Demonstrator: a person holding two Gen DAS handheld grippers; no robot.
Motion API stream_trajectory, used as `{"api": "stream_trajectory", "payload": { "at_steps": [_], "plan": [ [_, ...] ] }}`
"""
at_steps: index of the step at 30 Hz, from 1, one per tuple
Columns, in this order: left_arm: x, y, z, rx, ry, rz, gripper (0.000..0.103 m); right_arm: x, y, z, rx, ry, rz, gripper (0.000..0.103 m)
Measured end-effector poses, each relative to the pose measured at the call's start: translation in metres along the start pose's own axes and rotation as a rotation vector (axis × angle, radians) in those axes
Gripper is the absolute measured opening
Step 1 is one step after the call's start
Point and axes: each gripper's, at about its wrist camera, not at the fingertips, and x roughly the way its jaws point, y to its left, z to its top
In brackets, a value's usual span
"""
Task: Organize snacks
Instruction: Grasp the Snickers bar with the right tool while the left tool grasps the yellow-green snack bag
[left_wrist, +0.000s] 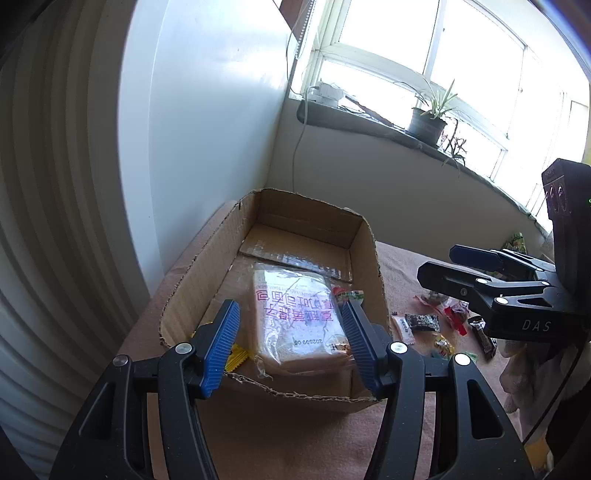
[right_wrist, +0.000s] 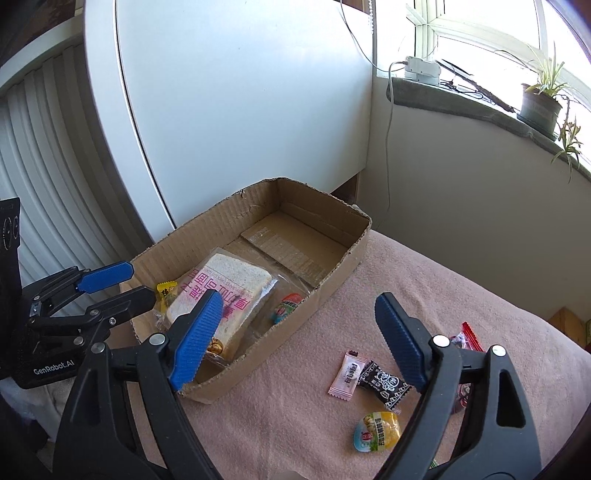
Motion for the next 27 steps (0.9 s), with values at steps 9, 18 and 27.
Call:
{"api": "stream_trajectory", "payload": {
  "at_steps": [9, 18, 27],
  "plan": [
    [0.0, -0.039, -0.003, 0.049, 0.005, -0.059, 0.058, -0.057, -0.061, -0.046, 0.096, -0.02, -0.114, 0.087],
    [0.016, -0.082, -0.015, 0.094, 0.052, -0.128, 0.058, -0.102, -0.124, -0.097, 0.177, 0.019, -0.253, 0.087],
    [0.039, -0.128, -0.032, 0.156, 0.126, -0.195, 0.058, -0.123, -0.165, -0.149, 0.258, 0.062, -0.338, 0.087]
  ]
}}
